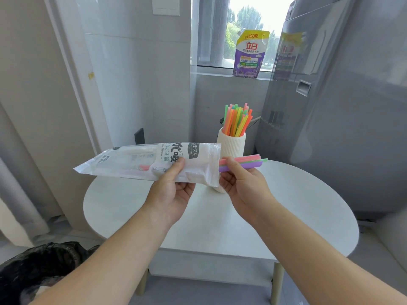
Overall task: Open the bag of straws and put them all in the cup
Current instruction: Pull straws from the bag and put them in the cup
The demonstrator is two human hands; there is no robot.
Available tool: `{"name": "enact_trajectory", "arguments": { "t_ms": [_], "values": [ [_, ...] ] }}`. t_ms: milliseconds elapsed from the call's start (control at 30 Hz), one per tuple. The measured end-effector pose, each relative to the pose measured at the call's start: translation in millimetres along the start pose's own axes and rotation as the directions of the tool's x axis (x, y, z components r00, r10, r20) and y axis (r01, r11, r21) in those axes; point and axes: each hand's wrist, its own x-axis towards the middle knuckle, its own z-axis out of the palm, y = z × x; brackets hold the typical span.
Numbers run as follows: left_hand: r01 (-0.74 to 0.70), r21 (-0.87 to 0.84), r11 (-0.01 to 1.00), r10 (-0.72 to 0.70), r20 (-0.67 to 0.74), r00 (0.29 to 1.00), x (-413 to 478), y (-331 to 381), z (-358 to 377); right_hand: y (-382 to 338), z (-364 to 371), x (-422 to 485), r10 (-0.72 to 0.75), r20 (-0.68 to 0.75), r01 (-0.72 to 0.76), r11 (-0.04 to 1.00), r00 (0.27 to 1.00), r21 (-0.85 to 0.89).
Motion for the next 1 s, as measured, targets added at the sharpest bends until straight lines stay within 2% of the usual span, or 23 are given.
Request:
{"name": "enact_trajectory", "arguments": {
  "t_ms": [133, 300, 600, 1000],
  "values": [
    [0.018, -0.035, 0.999, -0.020, -0.045, 0.999, -2, 1, 2, -19, -6, 3, -0.113, -0.024, 0.108, 0.984, 0.993, -0.141],
    [-0.006, -0.064, 0.998, -0.002, -0.114, 0.994, 3, 8, -1, -61, -11, -1, -0.247, -0.017, 0.237, 0.945, 0.969, -0.227],
    [-0.050, -0.110, 0.993, 0.025, -0.222, 0.975, 11, 11, -5, -132, -15, -13, -0.517, -0.078, 0.439, 0.789, 0.853, -0.430],
    [-0.008, -0.094, 0.996, -0.009, -0.176, 0.984, 12, -1, 5, -172, -7, -21, -0.676, -0.051, 0.493, 0.585, 0.735, -0.644]
  ]
}}
